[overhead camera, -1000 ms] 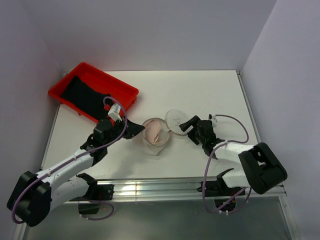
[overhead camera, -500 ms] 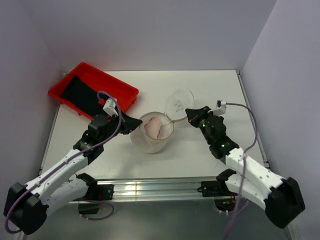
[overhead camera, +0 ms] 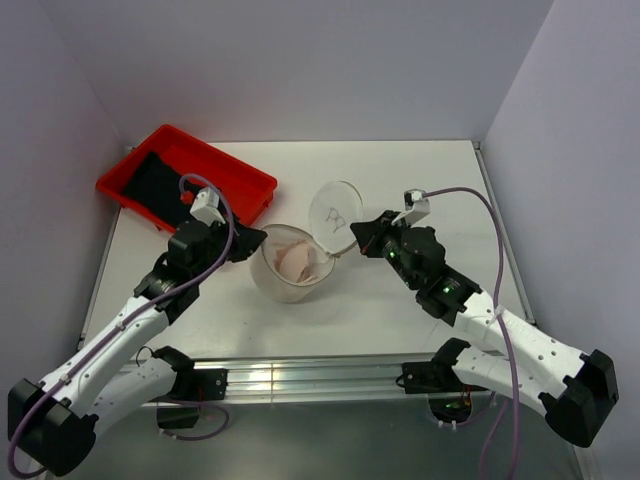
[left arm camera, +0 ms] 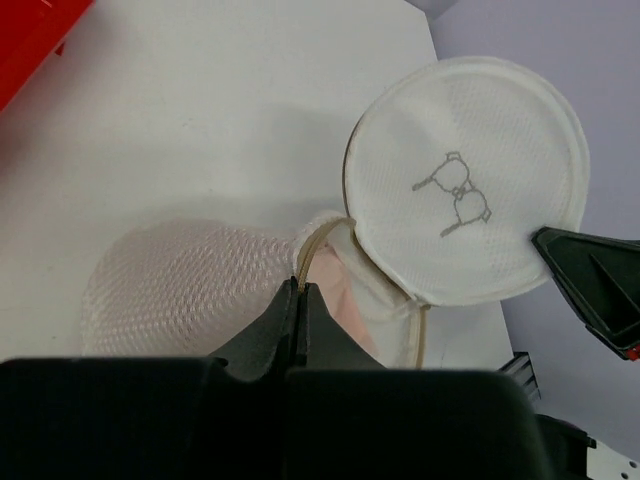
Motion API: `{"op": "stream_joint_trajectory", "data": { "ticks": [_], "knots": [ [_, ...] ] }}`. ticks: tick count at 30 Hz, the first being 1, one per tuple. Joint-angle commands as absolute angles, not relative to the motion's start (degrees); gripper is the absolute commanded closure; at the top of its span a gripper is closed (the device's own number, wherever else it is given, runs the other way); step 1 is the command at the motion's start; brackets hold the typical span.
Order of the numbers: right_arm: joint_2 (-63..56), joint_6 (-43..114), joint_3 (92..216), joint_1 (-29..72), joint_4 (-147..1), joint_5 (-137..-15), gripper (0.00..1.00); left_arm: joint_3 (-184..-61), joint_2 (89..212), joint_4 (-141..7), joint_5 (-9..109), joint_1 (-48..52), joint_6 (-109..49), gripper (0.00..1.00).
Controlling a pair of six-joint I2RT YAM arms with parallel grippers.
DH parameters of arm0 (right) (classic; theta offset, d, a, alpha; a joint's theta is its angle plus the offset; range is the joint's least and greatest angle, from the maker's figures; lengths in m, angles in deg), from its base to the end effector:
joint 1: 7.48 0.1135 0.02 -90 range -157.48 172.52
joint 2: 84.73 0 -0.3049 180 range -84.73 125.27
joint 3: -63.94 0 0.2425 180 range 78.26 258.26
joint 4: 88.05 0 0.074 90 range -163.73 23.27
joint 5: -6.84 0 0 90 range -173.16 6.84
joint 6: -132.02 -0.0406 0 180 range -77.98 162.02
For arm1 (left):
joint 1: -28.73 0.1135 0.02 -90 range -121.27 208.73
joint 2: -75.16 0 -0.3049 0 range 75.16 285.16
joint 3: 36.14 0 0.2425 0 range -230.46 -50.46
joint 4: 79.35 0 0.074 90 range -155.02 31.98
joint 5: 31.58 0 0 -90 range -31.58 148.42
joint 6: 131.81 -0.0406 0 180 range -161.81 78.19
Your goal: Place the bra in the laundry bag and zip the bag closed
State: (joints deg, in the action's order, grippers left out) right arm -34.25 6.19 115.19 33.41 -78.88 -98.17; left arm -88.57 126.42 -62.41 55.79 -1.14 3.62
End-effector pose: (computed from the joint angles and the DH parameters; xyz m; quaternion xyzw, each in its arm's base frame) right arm 0.1433 0.1102 0.3354 0.0521 0.7535 0.3245 0.5693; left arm 0.1568 -0.0922 0.3251 -0.0942 0.7918 -0.3830 0.4665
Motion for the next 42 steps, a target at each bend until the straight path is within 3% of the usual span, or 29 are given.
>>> {"op": "stream_joint_trajectory", "data": {
  "ticks": [1, 8, 12, 13, 14, 15, 16, 17, 18, 19, 20, 22, 24, 27, 32, 42],
  "knots": [
    [-36.48, 7.57, 117.90, 33.92, -79.44, -94.16, 1.00, -91.60, 123.93, -60.37, 60.80, -0.63, 0.38, 0.99],
    [-32.45, 2.39, 110.00, 33.31, -84.26, -91.34, 1.00, -80.71, 126.13, -64.50, 60.53, -0.10, 4.41, 0.73],
    [-30.16, -0.77, 106.66, 31.37, -87.43, -89.06, 1.00, -79.64, 124.91, -63.97, 63.34, -0.10, 4.86, 0.71],
    [-30.07, -1.47, 106.30, 30.94, -87.87, -89.14, 0.98, -79.64, 124.12, -63.10, 63.96, -0.10, 4.95, 0.66],
    [-29.89, -1.83, 106.12, 30.41, -87.70, -89.58, 0.94, -79.73, 123.50, -62.40, 64.57, -0.10, 5.21, 0.49],
    [-29.98, -2.18, 106.12, 30.06, -87.01, -90.97, 0.88, -79.82, 122.89, -61.69, 66.23, -0.01, 5.30, 0.40],
    [-29.98, -2.53, 106.30, 29.79, -86.22, -91.94, 0.71, -79.91, 121.40, -60.99, 67.03, -0.10, 5.39, 0.31],
    [-30.06, -2.45, 106.47, 29.70, -84.56, -93.08, 0.62, -80.34, 120.69, -59.76, 67.91, -0.10, 5.47, 0.22],
    [-30.15, -2.36, 107.00, 29.70, -83.50, -95.27, 0.48, -80.69, 119.21, -59.14, 69.40, -0.10, 5.30, 0.19],
    [-30.24, -2.10, 107.17, 29.61, -82.70, -96.08, 0.22, -81.22, 118.58, -58.70, 70.19, -0.01, 5.04, 0.17],
    [-30.76, -0.97, 107.61, 29.53, -81.39, -96.78, 0.13, -82.70, 118.23, -58.09, 70.81, -0.10, 4.34, 0.15],
    [-31.81, 0.97, 108.41, 29.35, -79.98, -98.54, 0.04, -85.69, 118.13, -56.51, 72.83, -0.01, 3.37, 0.15],
    [-34.01, 2.29, 108.49, 29.26, -79.62, -99.59, 0.01, -88.16, 119.45, -54.58, 74.59, -0.01, 1.87, 0.15],
    [-37.44, 4.23, 107.89, 29.09, -78.04, -102.76, 0.00, -91.85, 121.73, -54.91, 77.84, 1.12, 1.34, 0.17],
    [-41.75, 5.90, 104.72, 29.09, -79.70, -101.36, 0.01, -94.75, 127.97, -60.71, 73.53, 10.44, 1.96, 0.22],
    [-46.23, 8.27, 100.68, 29.09, -80.85, -100.04, 0.03, -113.54, 158.00, -59.31, 77.49, 18.97, -5.41, 0.28]
  ]
}}
